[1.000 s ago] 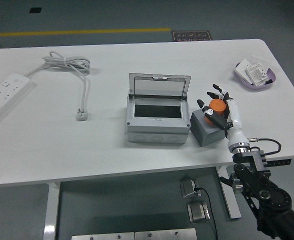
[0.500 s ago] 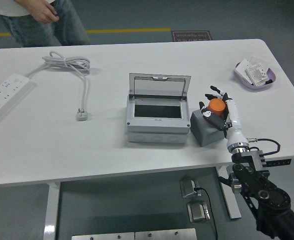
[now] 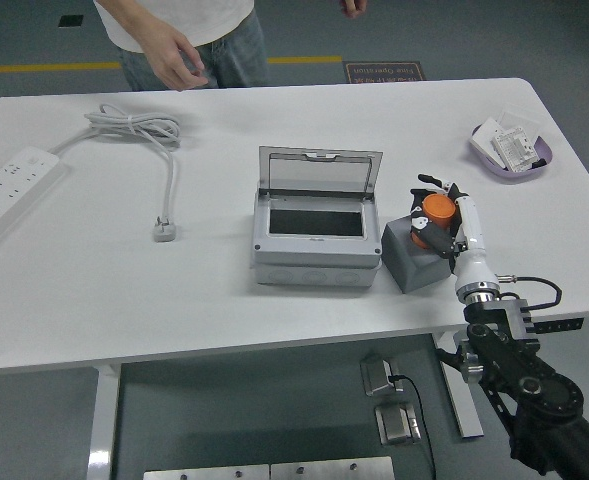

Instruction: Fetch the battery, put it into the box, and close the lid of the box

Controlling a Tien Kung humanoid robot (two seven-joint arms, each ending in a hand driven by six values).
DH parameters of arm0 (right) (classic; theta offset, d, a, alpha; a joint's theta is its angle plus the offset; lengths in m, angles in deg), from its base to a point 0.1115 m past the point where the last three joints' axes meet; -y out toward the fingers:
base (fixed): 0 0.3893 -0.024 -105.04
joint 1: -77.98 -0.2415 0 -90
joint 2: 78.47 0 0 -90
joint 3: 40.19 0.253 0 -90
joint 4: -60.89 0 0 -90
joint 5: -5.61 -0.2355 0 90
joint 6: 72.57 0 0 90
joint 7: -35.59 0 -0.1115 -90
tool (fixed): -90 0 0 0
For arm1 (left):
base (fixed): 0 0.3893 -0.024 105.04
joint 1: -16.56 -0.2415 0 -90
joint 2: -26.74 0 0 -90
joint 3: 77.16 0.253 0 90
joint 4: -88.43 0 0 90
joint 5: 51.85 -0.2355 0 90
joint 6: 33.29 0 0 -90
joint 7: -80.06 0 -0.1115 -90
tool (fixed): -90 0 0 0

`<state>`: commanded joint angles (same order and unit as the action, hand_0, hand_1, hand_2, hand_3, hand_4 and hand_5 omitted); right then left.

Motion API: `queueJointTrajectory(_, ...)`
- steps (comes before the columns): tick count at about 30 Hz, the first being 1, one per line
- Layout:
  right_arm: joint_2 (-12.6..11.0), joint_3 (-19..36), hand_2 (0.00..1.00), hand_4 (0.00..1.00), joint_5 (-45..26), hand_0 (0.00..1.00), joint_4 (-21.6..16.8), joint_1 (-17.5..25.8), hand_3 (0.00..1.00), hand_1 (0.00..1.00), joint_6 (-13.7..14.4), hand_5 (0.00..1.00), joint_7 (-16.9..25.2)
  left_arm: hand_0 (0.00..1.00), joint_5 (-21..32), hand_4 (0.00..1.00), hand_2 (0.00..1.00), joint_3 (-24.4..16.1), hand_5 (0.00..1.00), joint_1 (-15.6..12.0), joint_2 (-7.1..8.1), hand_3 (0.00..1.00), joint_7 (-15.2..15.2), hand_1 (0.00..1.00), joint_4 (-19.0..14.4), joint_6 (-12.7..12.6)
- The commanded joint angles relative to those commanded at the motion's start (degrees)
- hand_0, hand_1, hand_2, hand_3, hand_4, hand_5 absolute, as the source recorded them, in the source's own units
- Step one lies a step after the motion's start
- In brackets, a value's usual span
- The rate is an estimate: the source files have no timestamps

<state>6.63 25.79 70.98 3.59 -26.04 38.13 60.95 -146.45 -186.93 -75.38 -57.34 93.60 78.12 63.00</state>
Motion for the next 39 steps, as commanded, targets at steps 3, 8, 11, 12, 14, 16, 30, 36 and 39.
queueJointTrajectory(3,-0.01,0.07,0.447,0.002,-0.50,0.507,-0.25,-0.07,0.358,0.499,0.11,0.002,0.07,0.653,-0.01,0.738,0.648,-0.01,0.239,-0.01,-0.02,0.667,-0.06,0.692,0.00,0.01)
queueJointTrajectory(8,-0.08,0.42,0.447,0.002,-0.88,0.507,-0.61,-0.34,0.358,0.499,0.39,0.002,-0.05,0.653,-0.05,0.738,0.648,-0.06,0.239,-0.03,-0.03,0.667,-0.09,0.692,0.00,0.01)
queueJointTrajectory(11,-0.23,0.72,0.392,0.002,-0.85,0.480,-0.96,-0.57,0.278,0.438,0.57,0.002,-0.10,0.652,-0.09,0.738,0.647,-0.12,0.237,-0.07,-0.02,0.667,-0.05,0.692,0.00,0.01)
queueJointTrajectory(12,-0.27,0.80,0.392,0.002,-0.82,0.480,-1.08,-0.64,0.278,0.438,0.63,0.002,-0.11,0.652,-0.10,0.738,0.647,-0.14,0.237,-0.08,-0.02,0.667,-0.04,0.692,0.00,0.01)
queueJointTrajectory(14,-0.39,0.99,0.392,0.002,-0.73,0.480,-1.49,-0.82,0.278,0.438,0.80,0.002,-0.15,0.652,-0.14,0.738,0.647,-0.20,0.237,-0.10,-0.01,0.667,-0.01,0.692,0.00,-0.01)
queueJointTrajectory(16,-0.52,1.07,0.324,0.002,-0.55,0.410,-2.01,-1.02,0.257,0.342,1.08,0.002,-0.19,0.652,-0.19,0.740,0.648,-0.26,0.238,-0.10,0.01,0.667,0.00,0.692,0.00,-0.03)
queueJointTrajectory(30,-2.08,-3.90,0.248,0.002,12.90,0.263,-11.29,-3.19,0.250,0.203,3.75,0.002,-8.12,0.652,-0.72,0.742,0.648,-0.86,0.238,-0.13,0.05,0.668,0.16,0.692,0.00,-0.33)
queueJointTrajectory(36,-2.32,-8.76,0.258,0.002,21.31,0.156,-13.32,-5.89,0.277,0.175,2.92,0.002,-13.56,0.652,-0.66,0.742,0.649,-0.82,0.240,-0.14,0.13,0.668,0.32,0.692,0.00,-0.46)
queueJointTrajectory(39,-1.76,-11.48,0.255,0.002,25.21,0.081,-12.81,-8.10,0.270,0.150,2.08,0.002,-15.57,0.653,-0.63,0.742,0.650,-0.76,0.238,-0.06,0.22,0.668,0.36,0.692,0.00,-0.50)
